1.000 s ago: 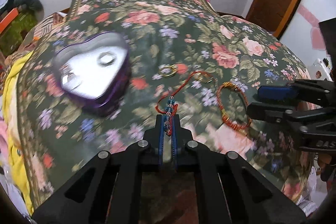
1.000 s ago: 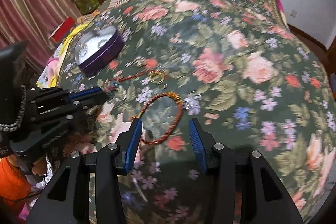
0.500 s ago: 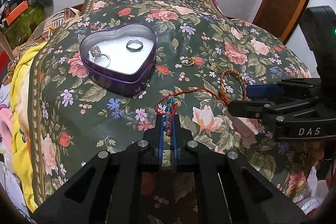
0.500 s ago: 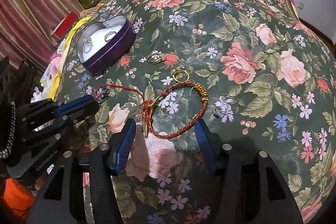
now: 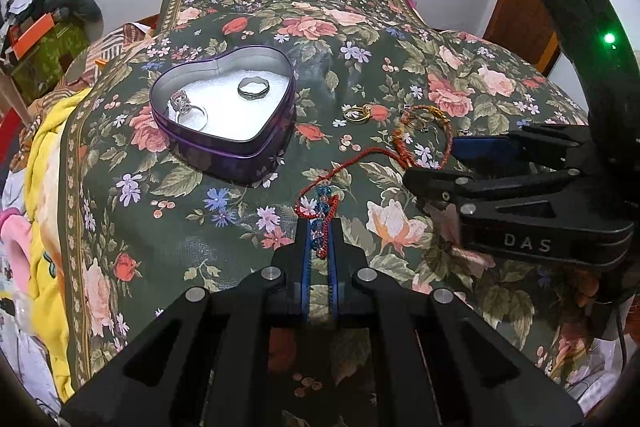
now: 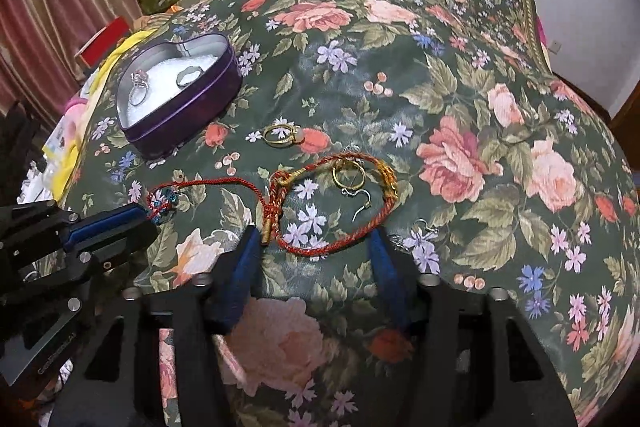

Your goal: Organize jewelry

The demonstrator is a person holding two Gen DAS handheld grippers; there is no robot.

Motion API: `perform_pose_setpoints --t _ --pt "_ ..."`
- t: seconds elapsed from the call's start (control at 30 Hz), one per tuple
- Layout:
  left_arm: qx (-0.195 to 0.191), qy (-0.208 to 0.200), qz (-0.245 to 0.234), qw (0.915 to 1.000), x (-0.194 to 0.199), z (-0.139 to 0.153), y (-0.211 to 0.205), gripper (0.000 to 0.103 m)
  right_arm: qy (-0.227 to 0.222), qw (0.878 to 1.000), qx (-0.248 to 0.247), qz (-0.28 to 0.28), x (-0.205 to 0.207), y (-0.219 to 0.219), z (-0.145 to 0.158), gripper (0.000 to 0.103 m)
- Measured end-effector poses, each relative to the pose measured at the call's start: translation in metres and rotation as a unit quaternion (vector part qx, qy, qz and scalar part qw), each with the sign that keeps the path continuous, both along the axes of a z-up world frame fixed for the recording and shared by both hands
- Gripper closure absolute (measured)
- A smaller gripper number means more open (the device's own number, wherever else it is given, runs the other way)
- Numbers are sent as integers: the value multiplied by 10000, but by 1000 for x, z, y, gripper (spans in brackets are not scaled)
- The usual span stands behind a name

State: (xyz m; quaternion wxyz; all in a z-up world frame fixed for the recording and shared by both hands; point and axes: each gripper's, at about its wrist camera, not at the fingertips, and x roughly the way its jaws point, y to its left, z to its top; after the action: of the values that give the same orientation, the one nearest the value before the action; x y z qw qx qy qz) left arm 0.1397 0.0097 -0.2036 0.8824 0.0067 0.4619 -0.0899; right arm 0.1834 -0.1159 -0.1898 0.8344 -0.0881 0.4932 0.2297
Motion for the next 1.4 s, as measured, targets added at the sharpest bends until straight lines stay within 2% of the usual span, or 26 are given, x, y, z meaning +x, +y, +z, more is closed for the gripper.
perform_pose_setpoints --t 0.1,0.17,0.43,0.63,0.8,0.87,1.03,1.13,1.17,1.2,1.23,1.27,1.3,1.4 --pt "-25 24 -18 10000 2 -1 -1 96 -31 10000 30 -25 1 -4 1 86" --pt "-65 30 -21 10000 4 -2 0 96 -24 10000 51 -51 1 -5 0 95" --pt "-401 127 77 9991 16 -3 5 96 -66 9998 196 32 -10 -10 8 99" --pt "-348 62 106 9993 13 -3 3 97 -38 9992 407 29 -19 -28 19 99" --pt "-356 30 219 9991 8 0 8 97 -54 9992 386 41 -28 -39 23 99" --pt "-290 -12 263 9992 5 3 9 97 41 9992 375 96 -31 -41 21 99" --pt "-264 -88 315 9991 -1 8 14 97 622 9971 402 186 -31 -46 9 98" --pt "-252 -143 312 9991 -3 12 15 97 722 9967 343 109 -29 -47 7 91" --pt "-250 -155 310 9991 -4 13 15 97 683 9971 328 71 -28 -47 9 83" --pt "-243 -163 311 9991 -4 13 15 97 610 9976 313 33 -27 -46 11 69" --pt "-229 -176 313 9991 -4 14 15 97 561 9979 316 6 -26 -46 12 61" --pt "-213 -187 317 9991 -4 14 15 97 483 9982 347 -33 -24 -45 15 48" --pt "-198 -199 323 9991 -5 15 15 97 438 9983 368 -50 -24 -44 16 41" --pt "-201 -204 333 9990 -5 16 16 97 385 9988 304 -42 -18 -34 16 39"
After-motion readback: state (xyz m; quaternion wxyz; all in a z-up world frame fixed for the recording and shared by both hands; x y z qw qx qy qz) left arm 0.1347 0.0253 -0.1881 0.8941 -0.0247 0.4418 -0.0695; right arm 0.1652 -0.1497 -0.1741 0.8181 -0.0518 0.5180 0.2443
